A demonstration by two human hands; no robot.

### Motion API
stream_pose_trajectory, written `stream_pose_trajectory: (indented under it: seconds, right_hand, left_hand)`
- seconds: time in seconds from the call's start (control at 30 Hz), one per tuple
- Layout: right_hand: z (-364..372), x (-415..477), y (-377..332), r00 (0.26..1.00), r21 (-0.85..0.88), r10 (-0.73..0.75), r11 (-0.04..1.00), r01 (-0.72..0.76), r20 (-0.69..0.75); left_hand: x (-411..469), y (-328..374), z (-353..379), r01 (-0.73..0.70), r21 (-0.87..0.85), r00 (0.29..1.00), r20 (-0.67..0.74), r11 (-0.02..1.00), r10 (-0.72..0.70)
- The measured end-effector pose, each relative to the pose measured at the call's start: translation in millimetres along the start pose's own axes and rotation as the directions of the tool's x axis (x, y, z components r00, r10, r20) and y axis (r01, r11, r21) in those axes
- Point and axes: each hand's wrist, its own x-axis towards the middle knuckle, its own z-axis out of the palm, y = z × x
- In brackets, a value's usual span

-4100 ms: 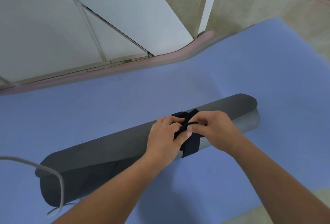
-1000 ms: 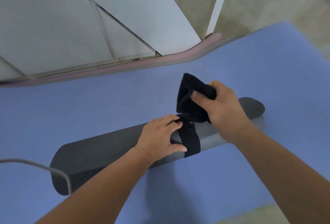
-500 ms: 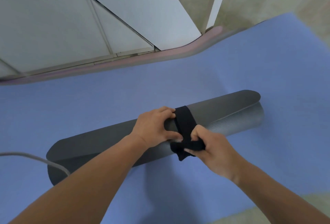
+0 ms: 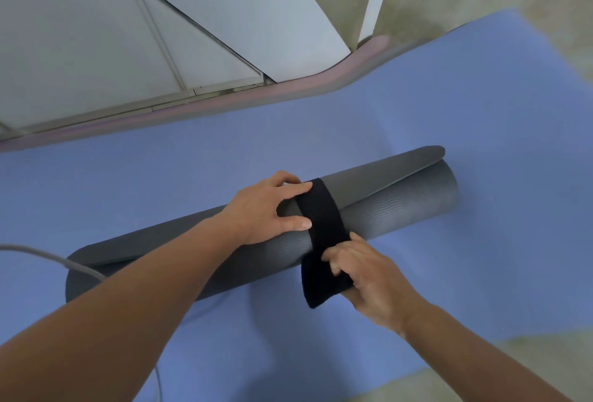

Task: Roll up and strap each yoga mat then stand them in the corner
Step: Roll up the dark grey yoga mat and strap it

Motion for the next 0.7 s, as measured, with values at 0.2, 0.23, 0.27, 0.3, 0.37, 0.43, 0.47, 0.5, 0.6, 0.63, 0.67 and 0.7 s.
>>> stream_pose_trajectory:
  seconds: [0.2, 0.23, 0.27, 0.3, 0.37, 0.43, 0.47, 0.5, 0.6, 0.63, 0.67, 0.7]
  right_hand:
    - [-23, -14, -19, 0.959, 0.316, 0.261, 0.924, -0.216, -0.108]
    - [-25, -7, -23, 0.933, 0.244, 0.268, 0.947, -0.209, -0.241]
    - [-23, 1, -25, 0.915, 0.124, 0.22, 0.974, -0.188, -0.339]
    - [-21, 11, -28, 0.917, -0.005, 0.156, 0.986, -0.169, -0.368]
    - [-19, 28, -33, 0.95, -0.188, 0.081, 0.972, -0.143, -0.302]
    - [-14, 36, -34, 0.977, -0.312, 0.082, 0.94, -0.141, -0.197]
    - [-9, 36, -34, 0.983, -0.348, 0.099, 0.926, -0.149, -0.157]
    - [-3, 34, -34, 0.984, -0.356, 0.125, 0.92, -0.161, -0.124]
    - [15, 19, -34, 0.98, -0.342, 0.155, 0.92, -0.19, -0.127]
    - [19, 16, -34, 0.979, -0.341, 0.156, 0.92, -0.193, -0.133]
    - [22, 16, -34, 0.978, -0.34, 0.164, 0.919, -0.198, -0.127]
    - [24, 17, -34, 0.977, -0.336, 0.174, 0.919, -0.207, -0.125]
  left_hand:
    - [5, -2, -2, 0.018, -0.015, 0.999, -0.027, 1.0, -0.019]
    - [5, -2, -2, 0.014, -0.019, 0.999, -0.03, 1.0, -0.015]
    - [5, -2, -2, 0.012, -0.024, 0.999, -0.03, 1.0, -0.013]
    - [5, -2, -1, 0.012, -0.03, 1.0, -0.028, 0.999, -0.013]
    - [4, -1, 0, 0.015, -0.04, 1.0, -0.014, 0.999, -0.016]
    - [3, 0, 0, 0.012, -0.051, 1.0, -0.01, 0.999, -0.013]
    - [3, 0, -1, 0.011, -0.058, 1.0, -0.007, 0.998, -0.011]
    - [3, 0, 0, 0.011, -0.072, 1.0, -0.001, 0.997, -0.011]
    - [1, 2, 0, 0.043, -0.166, 0.999, 0.038, 0.985, -0.037]
    - [1, 5, -1, 0.058, -0.176, 0.998, 0.039, 0.983, -0.052]
    - [3, 12, -2, 0.076, -0.156, 0.997, 0.02, 0.985, -0.074]
    - [6, 21, -4, 0.108, -0.113, 0.994, -0.009, 0.988, -0.109]
